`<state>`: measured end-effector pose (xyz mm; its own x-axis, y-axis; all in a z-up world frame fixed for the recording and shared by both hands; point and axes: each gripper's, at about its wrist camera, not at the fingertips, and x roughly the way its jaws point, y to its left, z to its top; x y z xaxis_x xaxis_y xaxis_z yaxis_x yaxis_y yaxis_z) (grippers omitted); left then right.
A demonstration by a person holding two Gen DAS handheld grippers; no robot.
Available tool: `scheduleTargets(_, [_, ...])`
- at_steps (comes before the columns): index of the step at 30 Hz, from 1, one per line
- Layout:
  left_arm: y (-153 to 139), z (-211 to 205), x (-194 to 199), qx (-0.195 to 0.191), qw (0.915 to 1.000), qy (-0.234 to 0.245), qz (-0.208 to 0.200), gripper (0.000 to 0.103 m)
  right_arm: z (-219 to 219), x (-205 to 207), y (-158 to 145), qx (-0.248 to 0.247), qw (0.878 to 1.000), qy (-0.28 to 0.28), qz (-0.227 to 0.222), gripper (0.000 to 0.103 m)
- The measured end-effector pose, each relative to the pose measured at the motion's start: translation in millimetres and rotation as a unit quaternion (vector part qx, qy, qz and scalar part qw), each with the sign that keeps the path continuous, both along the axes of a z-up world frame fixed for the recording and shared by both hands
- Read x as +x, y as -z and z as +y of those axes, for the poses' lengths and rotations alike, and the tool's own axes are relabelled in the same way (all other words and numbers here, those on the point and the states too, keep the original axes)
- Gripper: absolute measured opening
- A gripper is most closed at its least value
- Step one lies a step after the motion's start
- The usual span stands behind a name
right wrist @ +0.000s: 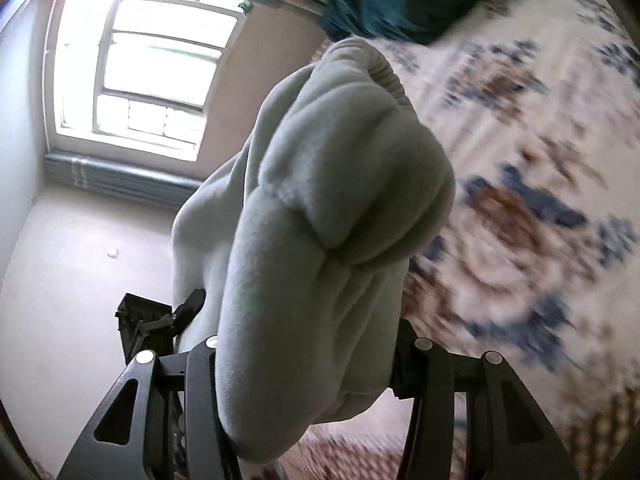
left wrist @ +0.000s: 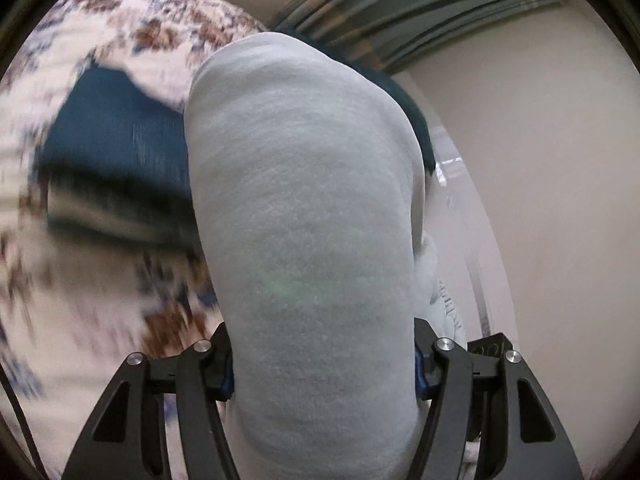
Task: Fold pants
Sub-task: 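Lift the folded sweatpants with both grippers and carry them over the quilt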
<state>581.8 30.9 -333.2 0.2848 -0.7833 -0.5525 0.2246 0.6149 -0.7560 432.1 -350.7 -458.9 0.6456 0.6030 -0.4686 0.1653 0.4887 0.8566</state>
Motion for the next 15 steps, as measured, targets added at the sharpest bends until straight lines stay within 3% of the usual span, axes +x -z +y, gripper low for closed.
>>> scheduleTargets(3, [-12, 25, 68, 0.001, 0.9999, 0.007, -0.013, 0.06, 33, 68, -22, 0.007, 1.0, 0.021, -0.022, 0.052])
scheduleTargets(7, [-3, 52, 152, 0.004, 0.9998, 0.011, -0.014, 0.06, 73, 153, -24, 0.011, 0.999, 0.032, -0.04, 0.052])
scheduleTargets(10, [28, 73, 205, 0.012, 0.9999, 0.007, -0.002, 0.06, 98, 214, -5, 0.011, 0.999, 0.027, -0.041, 0.052])
scheduleTargets(14, [101, 101, 257, 0.022, 0.9985, -0.001, 0.05, 0.06, 127, 280, 48, 0.005, 1.0, 0.011, -0.015, 0.052])
scheduleTargets(15, [130, 107, 269, 0.032, 0.9968, -0.002, 0.073, 0.06, 127, 290, 63, 0.001, 1.0, 0.008, -0.007, 0.052])
